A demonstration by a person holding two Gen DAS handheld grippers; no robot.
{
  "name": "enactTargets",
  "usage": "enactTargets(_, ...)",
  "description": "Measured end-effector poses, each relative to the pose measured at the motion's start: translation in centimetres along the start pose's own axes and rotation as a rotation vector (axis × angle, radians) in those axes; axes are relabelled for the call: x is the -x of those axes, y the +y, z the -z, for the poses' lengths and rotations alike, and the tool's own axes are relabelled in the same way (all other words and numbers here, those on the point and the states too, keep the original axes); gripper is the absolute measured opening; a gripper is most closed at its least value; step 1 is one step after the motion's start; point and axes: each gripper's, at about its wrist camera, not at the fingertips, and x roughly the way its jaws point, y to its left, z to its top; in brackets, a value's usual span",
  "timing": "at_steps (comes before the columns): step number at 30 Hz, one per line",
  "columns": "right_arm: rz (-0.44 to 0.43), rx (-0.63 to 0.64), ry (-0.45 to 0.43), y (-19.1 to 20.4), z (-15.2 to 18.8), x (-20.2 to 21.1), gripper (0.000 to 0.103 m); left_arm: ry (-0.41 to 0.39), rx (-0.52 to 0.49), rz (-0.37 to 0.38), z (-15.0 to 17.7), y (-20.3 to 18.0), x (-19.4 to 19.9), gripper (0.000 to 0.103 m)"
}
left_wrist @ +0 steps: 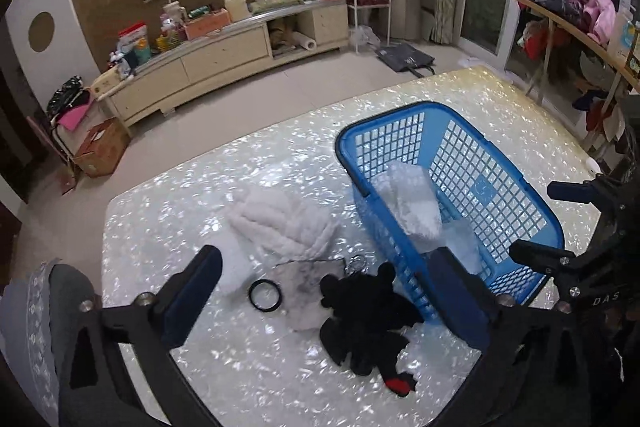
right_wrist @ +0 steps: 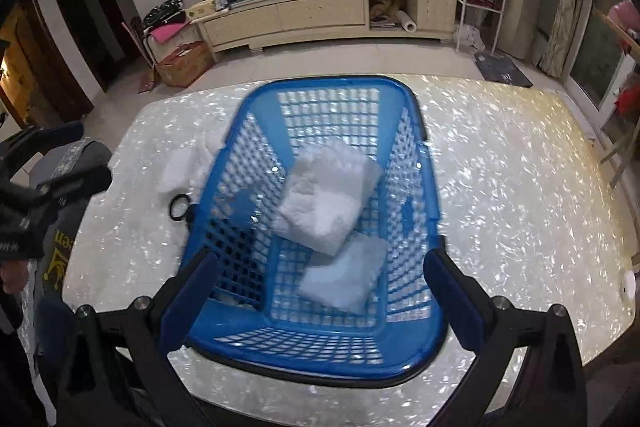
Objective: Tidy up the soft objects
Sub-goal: 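Withdraw the left gripper and move the right gripper toward the black plush toy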
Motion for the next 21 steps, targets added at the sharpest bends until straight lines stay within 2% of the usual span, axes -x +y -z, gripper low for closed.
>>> enactTargets(9,-0.022,0.100,0.015,4.9,0.2,-0.2,0.103,-0.029,0.038,-0.012,3.8,3.1,3.7,0.103)
enactTargets(21,-0.061,0.195,0.046,11.8,0.0,-2.6,0.103,-0.017,0.135,-0.036,8.5,8.5,5.4,0.103)
